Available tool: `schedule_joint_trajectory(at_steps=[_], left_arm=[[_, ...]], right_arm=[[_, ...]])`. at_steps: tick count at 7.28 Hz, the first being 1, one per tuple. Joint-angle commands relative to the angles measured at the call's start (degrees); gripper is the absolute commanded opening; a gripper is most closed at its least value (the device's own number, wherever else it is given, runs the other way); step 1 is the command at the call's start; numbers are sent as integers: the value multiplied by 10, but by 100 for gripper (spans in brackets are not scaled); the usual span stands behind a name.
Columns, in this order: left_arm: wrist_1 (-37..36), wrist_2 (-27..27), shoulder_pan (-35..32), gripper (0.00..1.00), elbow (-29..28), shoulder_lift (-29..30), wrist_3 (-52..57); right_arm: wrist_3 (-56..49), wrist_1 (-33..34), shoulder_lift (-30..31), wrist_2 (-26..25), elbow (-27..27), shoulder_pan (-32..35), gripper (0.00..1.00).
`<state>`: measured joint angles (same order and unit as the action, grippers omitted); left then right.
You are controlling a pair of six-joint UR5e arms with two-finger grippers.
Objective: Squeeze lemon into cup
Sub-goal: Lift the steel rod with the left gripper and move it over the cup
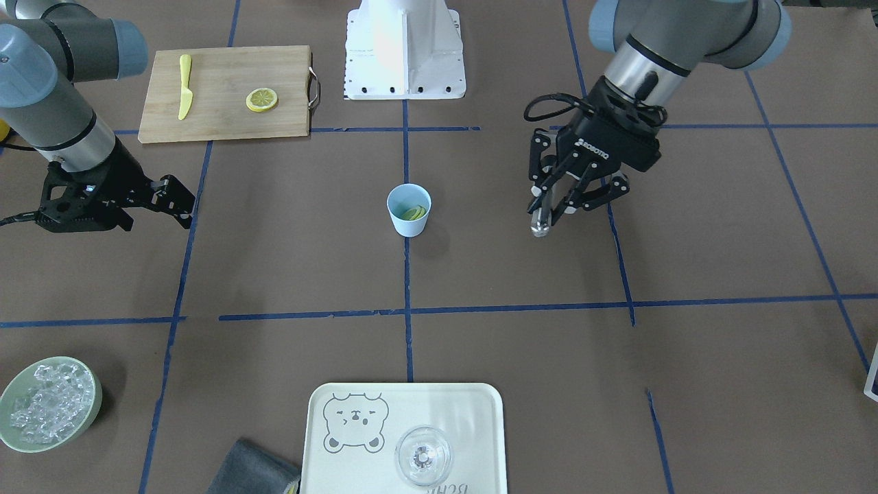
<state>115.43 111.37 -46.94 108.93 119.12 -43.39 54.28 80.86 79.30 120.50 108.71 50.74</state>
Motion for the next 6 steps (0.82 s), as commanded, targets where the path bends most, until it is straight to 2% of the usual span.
schedule_joint_trajectory(at_steps=[1,2,3,4,5,6], left_arm=[[136,-140,65,0,14,19,-5],[206,-237,113,0,1,18,-7],[216,-353,157,0,1,18,-4],[255,-447,205,0,-10,18,-4],[335,-496,227,0,-52,16,-1],[368,-530,235,0,-87,21,0]], right_arm=[[-2,0,5,-1,0,9,100],[-2,0,7,0,0,13,100],[-3,-2,8,0,0,16,100],[-3,-3,9,-1,-1,16,100],[-2,-4,9,-1,-1,16,100],[-2,-4,9,-1,-1,16,100]])
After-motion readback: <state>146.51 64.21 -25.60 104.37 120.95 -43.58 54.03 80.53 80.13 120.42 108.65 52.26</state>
